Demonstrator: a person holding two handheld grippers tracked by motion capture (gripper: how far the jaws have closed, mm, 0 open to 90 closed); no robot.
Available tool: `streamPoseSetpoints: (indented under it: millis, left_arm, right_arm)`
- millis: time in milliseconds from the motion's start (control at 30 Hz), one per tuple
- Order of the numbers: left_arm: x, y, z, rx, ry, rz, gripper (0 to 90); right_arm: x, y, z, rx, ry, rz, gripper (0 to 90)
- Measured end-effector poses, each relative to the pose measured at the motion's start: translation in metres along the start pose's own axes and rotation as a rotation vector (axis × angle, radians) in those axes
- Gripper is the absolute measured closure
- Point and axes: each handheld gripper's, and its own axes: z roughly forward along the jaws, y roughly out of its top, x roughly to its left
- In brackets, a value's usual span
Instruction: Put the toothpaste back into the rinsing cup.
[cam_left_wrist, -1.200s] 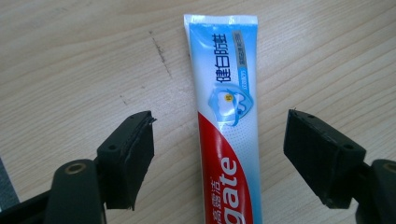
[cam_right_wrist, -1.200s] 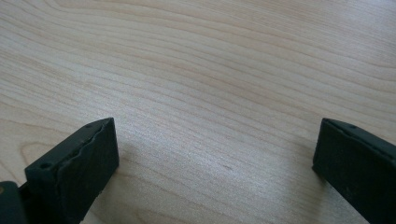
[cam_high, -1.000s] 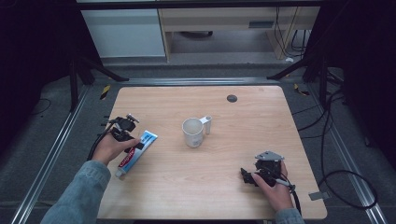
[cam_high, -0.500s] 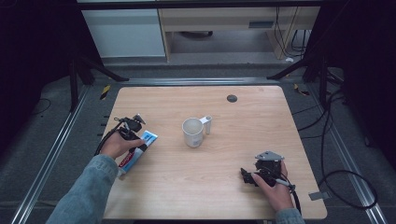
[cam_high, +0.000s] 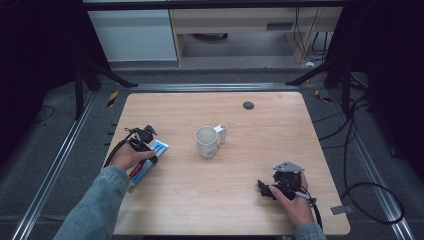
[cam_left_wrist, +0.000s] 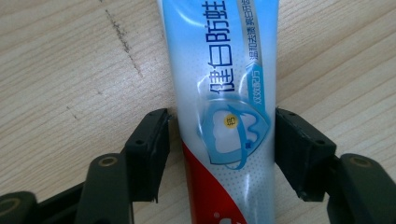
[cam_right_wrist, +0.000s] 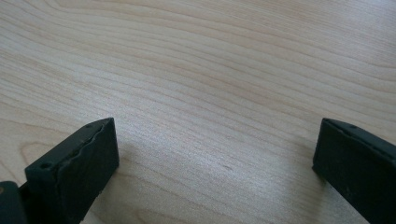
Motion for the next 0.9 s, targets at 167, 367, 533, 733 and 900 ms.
streamPoseSetpoints:
  millis: [167,367,533,733,900]
  left_arm:
    - [-0.001,0.001,-0.001,0.003,0.016,0.021,44.0]
    - [-0.005,0.001,-0.002,0.001,0.029,0.019,51.5]
    - [-0.011,0.0,-0.007,-0.009,0.055,0.042,62.6]
    - [-0.01,-0.008,-0.014,-0.072,0.046,0.026,71.0]
    - [-0.01,-0.015,-0.035,-0.156,0.043,0.019,71.9]
  right_arm:
    - [0.0,0.0,0.0,0.0,0.0,0.001,0.5]
    - [0.0,0.0,0.0,0.0,0.0,0.0,0.5]
    - [0.0,0.0,0.0,0.0,0.0,0.0,0.5]
    - [0.0,0.0,0.0,0.0,0.0,0.0,0.5]
    - [0.0,0.0,0.0,0.0,0.0,0.001,0.5]
